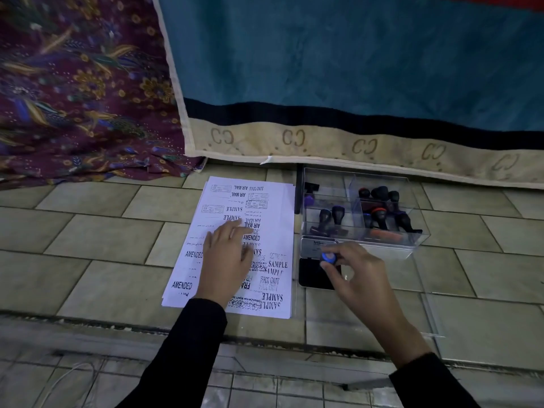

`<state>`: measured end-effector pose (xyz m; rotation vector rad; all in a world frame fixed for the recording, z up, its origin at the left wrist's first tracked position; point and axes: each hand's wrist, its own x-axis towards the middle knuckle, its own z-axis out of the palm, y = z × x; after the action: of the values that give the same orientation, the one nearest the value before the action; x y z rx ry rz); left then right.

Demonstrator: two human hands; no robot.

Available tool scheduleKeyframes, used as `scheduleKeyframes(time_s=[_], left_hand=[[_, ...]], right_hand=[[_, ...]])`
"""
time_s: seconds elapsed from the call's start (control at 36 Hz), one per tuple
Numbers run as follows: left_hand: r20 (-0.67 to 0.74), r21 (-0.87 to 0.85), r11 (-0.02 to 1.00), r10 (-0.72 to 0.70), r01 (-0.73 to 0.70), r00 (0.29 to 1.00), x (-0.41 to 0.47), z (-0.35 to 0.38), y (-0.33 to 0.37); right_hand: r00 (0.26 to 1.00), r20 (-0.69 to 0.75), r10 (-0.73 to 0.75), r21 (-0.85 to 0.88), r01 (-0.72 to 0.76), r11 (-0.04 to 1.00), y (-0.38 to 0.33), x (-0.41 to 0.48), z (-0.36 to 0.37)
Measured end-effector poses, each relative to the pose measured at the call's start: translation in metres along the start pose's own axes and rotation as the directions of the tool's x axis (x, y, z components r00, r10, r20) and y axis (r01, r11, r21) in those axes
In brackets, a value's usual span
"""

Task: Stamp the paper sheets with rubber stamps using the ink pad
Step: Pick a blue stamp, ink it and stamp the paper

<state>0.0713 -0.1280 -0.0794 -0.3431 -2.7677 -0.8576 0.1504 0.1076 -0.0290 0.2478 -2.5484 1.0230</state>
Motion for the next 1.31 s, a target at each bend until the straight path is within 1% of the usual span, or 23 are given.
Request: scheduleKeyframes(time_s=[0.06,0.11,0.19,0.25,0.36,0.44,0.67,0.75,0.83,0.89,0.94,1.03,1.11,1.22,1.31], left_hand=[[0.038,-0.12,0.989,0.088,-0.083,0.995,-0.002,-0.002,0.011],[0.123,-0.23,0.961,0.188,-0.157,0.974,-0.006,-0.003,0.027],[0.185,-0.207,0.936,0.324,-0.285,0.928,-0.011,0.004,0.048],[0.197,-0.189,0.93,0.349,-0.314,0.916,-0.012,0.014,0.053],[0.223,-0.142,0.941,0.332,-0.307,0.916,-0.012,0.029,0.051],[0.215,-0.126,0.948,0.315,-0.294,0.924,-0.013,0.033,0.048],[0.214,-0.146,0.952,0.295,-0.268,0.931,-0.014,0.034,0.048],[0.229,-0.159,0.952,0.293,-0.262,0.928,-0.014,0.031,0.05],[0.168,-0.237,0.949,0.25,-0.207,0.954,-0.014,0.019,0.051],[0.112,-0.279,0.95,0.173,-0.137,0.978,-0.012,0.009,0.045],[0.053,-0.281,0.956,0.106,-0.087,0.993,-0.008,0.0,0.033],[-0.02,-0.212,0.976,0.038,-0.041,0.999,-0.001,-0.01,0.01],[-0.058,-0.124,0.992,0.008,-0.015,0.998,0.005,-0.012,-0.008],[-0.034,0.02,1.0,0.017,-0.016,0.999,0.006,-0.006,-0.014],[-0.005,0.042,0.999,0.004,-0.003,1.0,0.004,-0.001,-0.013]], right_hand=[[1.0,0.002,-0.014,0.004,0.014,1.0,-0.001,-0.003,0.001],[0.999,0.009,-0.039,-0.01,0.04,0.999,-0.003,-0.004,0.002],[0.998,0.015,-0.06,-0.031,0.061,0.998,-0.004,-0.004,0.003],[0.997,0.022,-0.07,-0.027,0.07,0.997,-0.005,-0.006,0.005],[0.995,0.037,-0.091,-0.046,0.093,0.995,-0.006,-0.01,0.009],[0.998,0.009,-0.064,-0.032,0.064,0.997,-0.006,-0.006,0.009],[0.999,-0.032,-0.04,0.017,0.041,0.999,-0.003,-0.012,0.01],[0.999,0.002,-0.034,0.003,0.034,0.999,-0.004,-0.009,0.01],[0.999,0.032,-0.016,-0.013,0.017,1.0,-0.004,0.0,0.005],[1.0,0.002,0.001,0.013,-0.001,1.0,-0.006,0.009,0.002],[0.999,-0.032,0.015,0.062,-0.013,0.998,-0.01,0.02,0.003],[0.999,-0.039,0.028,0.108,-0.024,0.994,-0.018,0.037,0.013],[1.0,0.004,0.002,0.117,-0.003,0.993,-0.025,0.051,0.03],[0.995,0.09,-0.035,0.072,0.028,0.997,-0.025,0.06,0.052],[0.993,0.109,-0.035,0.034,0.031,0.999,-0.021,0.061,0.061]])
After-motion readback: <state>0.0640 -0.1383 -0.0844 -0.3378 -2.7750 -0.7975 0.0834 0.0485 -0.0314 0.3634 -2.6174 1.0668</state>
